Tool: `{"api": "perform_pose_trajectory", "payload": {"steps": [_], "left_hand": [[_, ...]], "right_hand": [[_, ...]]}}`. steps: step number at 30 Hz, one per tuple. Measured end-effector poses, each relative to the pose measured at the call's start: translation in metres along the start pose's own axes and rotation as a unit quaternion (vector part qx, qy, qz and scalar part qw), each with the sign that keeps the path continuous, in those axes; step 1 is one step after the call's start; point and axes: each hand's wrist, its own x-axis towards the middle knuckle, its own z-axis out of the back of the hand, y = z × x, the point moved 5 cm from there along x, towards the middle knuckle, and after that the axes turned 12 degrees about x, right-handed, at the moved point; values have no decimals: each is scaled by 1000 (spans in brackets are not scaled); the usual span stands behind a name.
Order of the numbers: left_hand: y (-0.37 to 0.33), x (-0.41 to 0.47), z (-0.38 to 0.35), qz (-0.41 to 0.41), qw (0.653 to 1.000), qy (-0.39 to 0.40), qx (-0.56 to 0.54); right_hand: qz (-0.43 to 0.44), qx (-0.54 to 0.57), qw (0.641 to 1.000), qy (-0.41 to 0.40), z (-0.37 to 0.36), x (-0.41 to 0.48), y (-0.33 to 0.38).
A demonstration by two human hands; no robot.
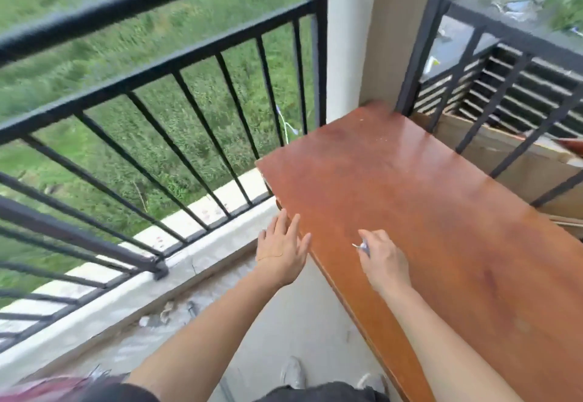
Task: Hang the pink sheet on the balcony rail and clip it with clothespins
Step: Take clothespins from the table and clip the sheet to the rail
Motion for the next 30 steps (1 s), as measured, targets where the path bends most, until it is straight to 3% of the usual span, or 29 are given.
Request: {"api": "perform_pose_trajectory", "payload": {"steps": [7,10,13,15,18,21,25,30], "left_hand": [[166,-93,81,189,967,-171,-17],[201,-163,89,272,934,-230,-16],[217,-240,79,369,890,-268,-7],[226,-294,61,439,859,-263,-6],[249,-382,28,552,816,-173,-14],[276,-472,9,644,754,-131,3],[310,-580,-14,740,658,-137,-22],[362,-695,-54,797,586,-136,-58]], "right_hand": [[236,39,966,94,-64,8,200],[335,57,930,140,-98,-20,263],[435,81,868,226,-141,-70,304],[474,81,834,273,-170,-110,324],[526,82,775,341,-205,-185,355],[565,67,721,396,-229,-261,382],[620,38,667,412,-257,-352,418],[657,22,608,445,-321,-460,469]]}}
